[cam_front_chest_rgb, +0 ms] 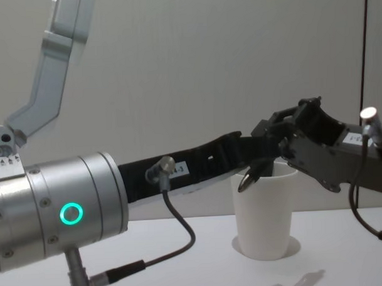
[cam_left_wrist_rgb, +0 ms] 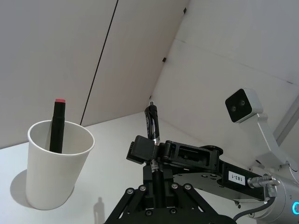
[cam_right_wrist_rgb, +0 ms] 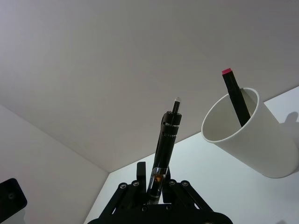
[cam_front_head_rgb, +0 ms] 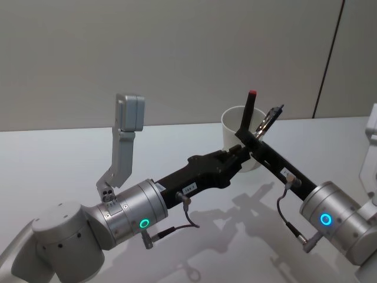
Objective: Place the pen into the pen holder.
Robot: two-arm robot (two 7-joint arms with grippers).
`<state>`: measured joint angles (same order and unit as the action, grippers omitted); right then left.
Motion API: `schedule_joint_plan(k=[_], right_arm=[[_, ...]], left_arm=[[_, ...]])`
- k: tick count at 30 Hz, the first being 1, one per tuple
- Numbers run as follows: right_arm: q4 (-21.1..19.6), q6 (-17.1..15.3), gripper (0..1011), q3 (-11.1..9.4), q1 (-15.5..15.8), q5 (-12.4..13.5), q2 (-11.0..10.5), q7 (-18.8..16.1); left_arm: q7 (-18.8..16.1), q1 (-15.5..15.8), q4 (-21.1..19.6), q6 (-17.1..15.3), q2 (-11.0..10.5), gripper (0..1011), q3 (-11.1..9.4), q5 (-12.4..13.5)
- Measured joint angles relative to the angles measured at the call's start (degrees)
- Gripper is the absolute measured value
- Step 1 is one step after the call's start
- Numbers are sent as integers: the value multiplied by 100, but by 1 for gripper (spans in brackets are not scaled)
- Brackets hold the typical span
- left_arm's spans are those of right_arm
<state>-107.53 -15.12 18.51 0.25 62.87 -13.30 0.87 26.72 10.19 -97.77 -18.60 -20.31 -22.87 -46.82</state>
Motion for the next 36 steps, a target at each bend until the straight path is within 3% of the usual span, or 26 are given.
schedule_joint_plan(k=[9,13,17,18,21,27,36], right_arm=[[-9,56,163,-20,-1,244,13,51],[-26,113,161,-56,-11,437,22,82],[-54,153,161,-77,-43,619,42,108],[-57,156,161,-77,-47,638,44,113],[-67,163,160,-80,-73,682,52,127],[-84,166,161,-75,-149,749,77,158],[-95,209,160,-50,-206,767,85,191]], left_arm=[[3,1,-1,8,1,134,3,-7],[3,1,-1,12,0,263,6,-9],[3,0,-2,11,0,320,6,-9],[3,0,-1,12,0,407,6,-9],[3,0,-2,11,0,464,5,-9],[3,0,-1,11,0,706,2,-7],[3,0,0,8,0,937,0,-5]])
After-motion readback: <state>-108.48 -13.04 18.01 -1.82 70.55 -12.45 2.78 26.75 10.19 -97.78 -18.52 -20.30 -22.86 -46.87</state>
